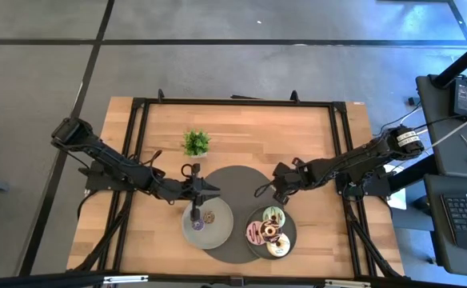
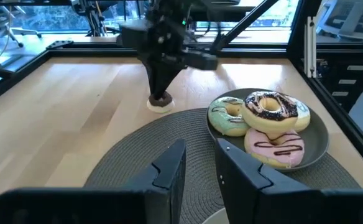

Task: Pick & Place donuts
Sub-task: Put the small black donut on the light grey plate

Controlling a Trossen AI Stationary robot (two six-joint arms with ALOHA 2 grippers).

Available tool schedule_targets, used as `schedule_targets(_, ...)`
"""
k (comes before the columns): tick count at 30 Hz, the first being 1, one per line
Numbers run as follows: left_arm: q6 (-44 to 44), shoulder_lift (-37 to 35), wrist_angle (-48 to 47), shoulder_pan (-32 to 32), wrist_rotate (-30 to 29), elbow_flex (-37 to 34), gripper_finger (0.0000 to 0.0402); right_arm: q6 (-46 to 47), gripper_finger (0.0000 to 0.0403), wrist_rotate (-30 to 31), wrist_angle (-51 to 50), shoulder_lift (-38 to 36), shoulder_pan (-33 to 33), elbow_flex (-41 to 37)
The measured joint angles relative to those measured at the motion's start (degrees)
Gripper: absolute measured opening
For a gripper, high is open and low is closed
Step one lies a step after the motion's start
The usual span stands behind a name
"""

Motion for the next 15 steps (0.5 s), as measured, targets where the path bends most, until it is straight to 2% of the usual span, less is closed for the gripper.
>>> schedule_targets(4, 0.0, 0.0, 0.0, 0.0, 0.0, 0.0, 0.0084, -8.4, 0.0011, 0.0, 6.1, 0.0, 0.0, 4.3)
schedule_targets(8, 0.0, 0.0, 0.0, 0.0, 0.0, 0.0, 0.0084, -16.5, 0.0022, 0.0, 11.5, 0.9, 0.0, 8.7)
schedule_targets(15, 0.0, 0.0, 0.0, 0.0, -0.1, 0.0, 0.0084, -25.2, 0.0023, -1.2, 11.7, 7.2, -0.1, 17.8)
